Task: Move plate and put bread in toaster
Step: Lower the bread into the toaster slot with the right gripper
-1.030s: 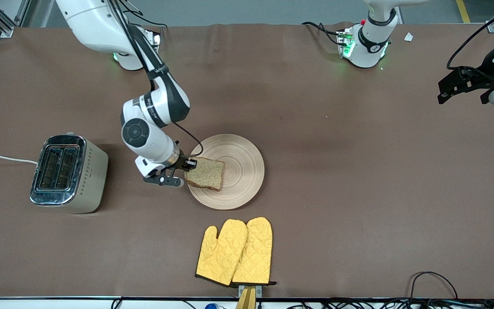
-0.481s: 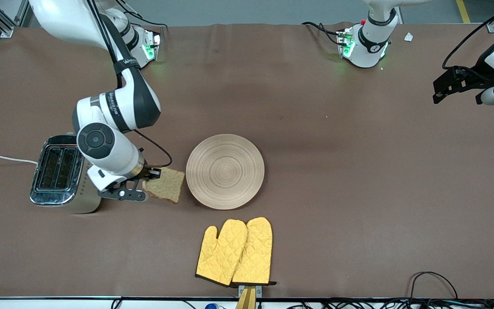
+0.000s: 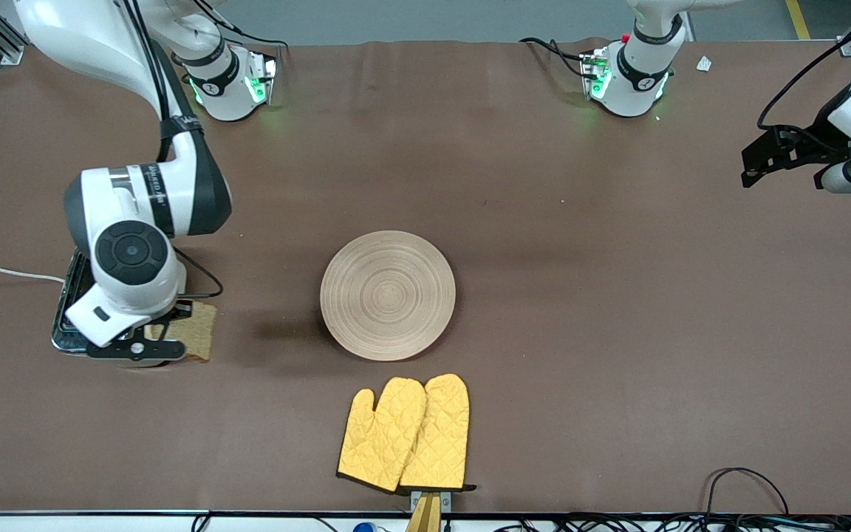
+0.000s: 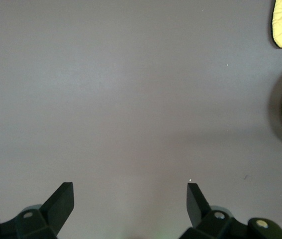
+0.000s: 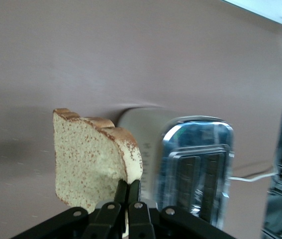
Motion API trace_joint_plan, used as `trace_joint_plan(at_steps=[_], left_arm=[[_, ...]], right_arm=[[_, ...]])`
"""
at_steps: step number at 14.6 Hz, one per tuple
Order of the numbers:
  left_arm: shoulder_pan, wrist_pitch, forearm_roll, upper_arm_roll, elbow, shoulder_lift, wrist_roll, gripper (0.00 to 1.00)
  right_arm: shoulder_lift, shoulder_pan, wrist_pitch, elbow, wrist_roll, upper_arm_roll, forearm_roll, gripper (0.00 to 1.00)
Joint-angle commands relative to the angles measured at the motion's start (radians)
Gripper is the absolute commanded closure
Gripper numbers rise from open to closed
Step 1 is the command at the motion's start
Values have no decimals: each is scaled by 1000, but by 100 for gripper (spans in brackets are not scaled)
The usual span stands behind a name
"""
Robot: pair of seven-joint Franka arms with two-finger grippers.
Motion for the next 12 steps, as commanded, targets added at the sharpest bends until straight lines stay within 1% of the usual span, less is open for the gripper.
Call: trace_joint_plan(at_steps=[1,4,6,8,10,12], left_arm=[[4,0,-3,-5,20,-4,10,0],[4,2,-2,-5,42,1,10,0],[-4,0,55,-6,43,3,10,0],[0,0,66,-6,43,3,10,0],[6,-9,60,-6,46,1,11,0],[12,-29,55,-5,46,1,11,0]], right_arm=[[-12,-50,-99,60,-92,13,-28,100],[-6,-70,-193,99,-96,7,-68,100],[-13,-71,-221,104,-99,2,-77,100],[-15,-79,-259,141,-124,2,-88,100],[-16,-85,-273,159,-159,2,-123,100],[-18,-104,-274,155,-170,4,-139,100]])
